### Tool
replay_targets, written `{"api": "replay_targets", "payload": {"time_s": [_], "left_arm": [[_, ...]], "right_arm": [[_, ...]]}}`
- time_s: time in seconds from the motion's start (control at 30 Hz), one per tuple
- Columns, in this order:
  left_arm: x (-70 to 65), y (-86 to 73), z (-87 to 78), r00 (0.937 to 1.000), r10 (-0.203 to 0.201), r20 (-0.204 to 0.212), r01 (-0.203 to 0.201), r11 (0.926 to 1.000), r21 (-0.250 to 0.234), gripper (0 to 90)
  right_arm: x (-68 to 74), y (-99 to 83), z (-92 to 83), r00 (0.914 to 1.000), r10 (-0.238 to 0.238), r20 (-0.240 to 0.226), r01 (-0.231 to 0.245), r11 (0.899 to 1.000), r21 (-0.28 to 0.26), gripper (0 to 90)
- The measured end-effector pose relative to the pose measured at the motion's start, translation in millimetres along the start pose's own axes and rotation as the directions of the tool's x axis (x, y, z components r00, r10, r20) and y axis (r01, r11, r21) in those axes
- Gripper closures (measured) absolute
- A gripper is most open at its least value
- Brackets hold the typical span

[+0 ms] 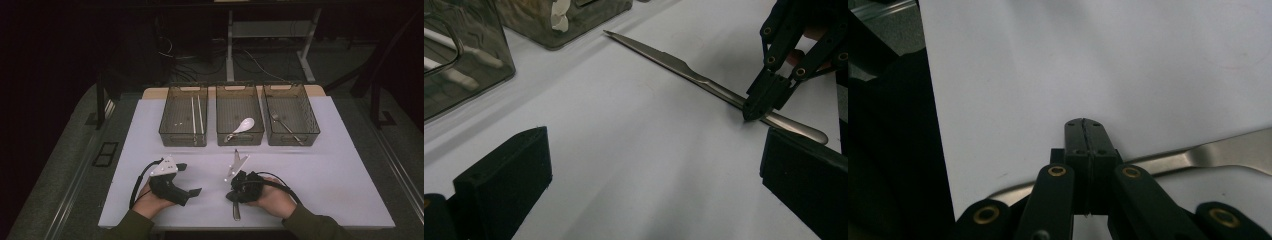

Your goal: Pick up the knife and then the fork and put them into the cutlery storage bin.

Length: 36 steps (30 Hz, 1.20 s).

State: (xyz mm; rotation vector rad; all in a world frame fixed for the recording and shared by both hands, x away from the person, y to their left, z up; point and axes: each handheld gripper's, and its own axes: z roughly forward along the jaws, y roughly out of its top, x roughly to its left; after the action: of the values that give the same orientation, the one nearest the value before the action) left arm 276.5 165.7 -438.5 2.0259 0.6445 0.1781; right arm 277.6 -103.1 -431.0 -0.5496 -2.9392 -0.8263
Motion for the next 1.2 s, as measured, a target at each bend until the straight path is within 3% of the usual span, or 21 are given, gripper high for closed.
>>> {"api": "replay_targets", "payload": {"time_s": [0.13,0.63,0.73,0.9,1.1,1.2], "left_arm": [[0.4,0.0,-0.9,1.0000,0.000,0.000,0.000,1.0000,0.002,0.0],[-0.5,0.6,0.1,1.0000,-0.001,0.001,0.001,1.0000,-0.001,0.0],[-0.5,0.8,0.1,1.0000,-0.002,0.001,0.002,1.0000,-0.001,0.0],[-0.6,1.2,0.2,1.0000,-0.003,0.001,0.003,1.0000,-0.001,0.0],[-0.6,1.0,-0.2,1.0000,-0.003,0.001,0.003,1.0000,-0.004,0.0],[-0.2,1.0,-0.8,1.0000,-0.001,0.002,0.001,1.0000,-0.007,0.0]], "right_arm": [[0.9,-3.0,-3.0,0.9998,-0.008,0.018,0.007,1.000,0.020,89.6],[-15.1,-33.9,-31.2,0.9934,0.092,0.068,-0.094,0.995,0.030,89.5],[-17.9,-28.8,-34.8,0.9930,0.102,0.059,-0.105,0.994,0.038,89.4],[-24.2,-10.4,-36.1,0.9869,0.125,0.102,-0.134,0.987,0.086,81.3],[-28.4,8.5,-23.4,0.9838,0.151,0.096,-0.165,0.973,0.159,74.6],[-28.9,14.5,-13.8,0.9811,0.155,0.116,-0.175,0.965,0.195,74.3]]}}
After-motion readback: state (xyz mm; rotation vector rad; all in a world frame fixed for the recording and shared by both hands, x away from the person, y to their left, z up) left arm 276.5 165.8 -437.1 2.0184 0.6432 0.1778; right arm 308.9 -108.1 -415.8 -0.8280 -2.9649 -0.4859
